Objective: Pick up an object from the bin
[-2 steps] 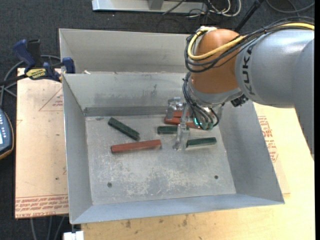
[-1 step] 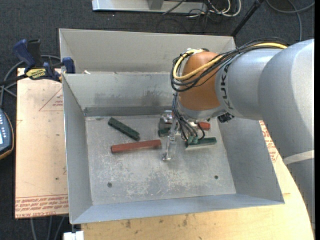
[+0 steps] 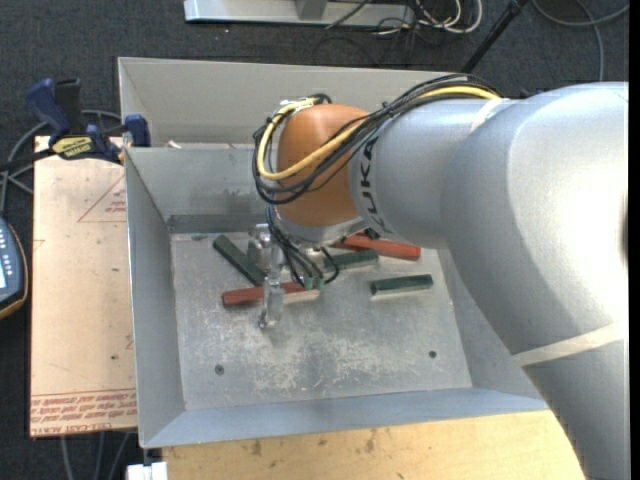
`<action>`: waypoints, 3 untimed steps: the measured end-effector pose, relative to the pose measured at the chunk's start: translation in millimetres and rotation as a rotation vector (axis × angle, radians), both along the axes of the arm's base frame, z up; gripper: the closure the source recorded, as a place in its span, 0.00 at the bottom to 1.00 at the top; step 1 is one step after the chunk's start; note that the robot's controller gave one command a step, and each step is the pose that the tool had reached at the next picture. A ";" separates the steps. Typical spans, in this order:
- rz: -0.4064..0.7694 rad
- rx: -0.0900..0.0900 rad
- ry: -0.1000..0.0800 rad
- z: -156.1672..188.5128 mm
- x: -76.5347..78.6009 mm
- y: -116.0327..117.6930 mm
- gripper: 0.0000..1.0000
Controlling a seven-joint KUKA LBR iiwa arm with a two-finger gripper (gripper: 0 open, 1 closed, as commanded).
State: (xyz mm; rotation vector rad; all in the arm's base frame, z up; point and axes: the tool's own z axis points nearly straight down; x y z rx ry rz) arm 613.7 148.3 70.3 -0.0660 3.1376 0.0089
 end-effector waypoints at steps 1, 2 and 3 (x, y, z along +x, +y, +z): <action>-0.008 -0.004 0.000 0.6 1.2 -5.6 1.00; -0.012 -0.001 -0.009 121.9 16.8 8.6 1.00; 0.033 -0.003 -0.009 225.9 18.1 2.6 1.00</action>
Offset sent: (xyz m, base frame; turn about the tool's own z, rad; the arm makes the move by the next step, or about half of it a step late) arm 0.0000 0.0000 0.0000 0.0000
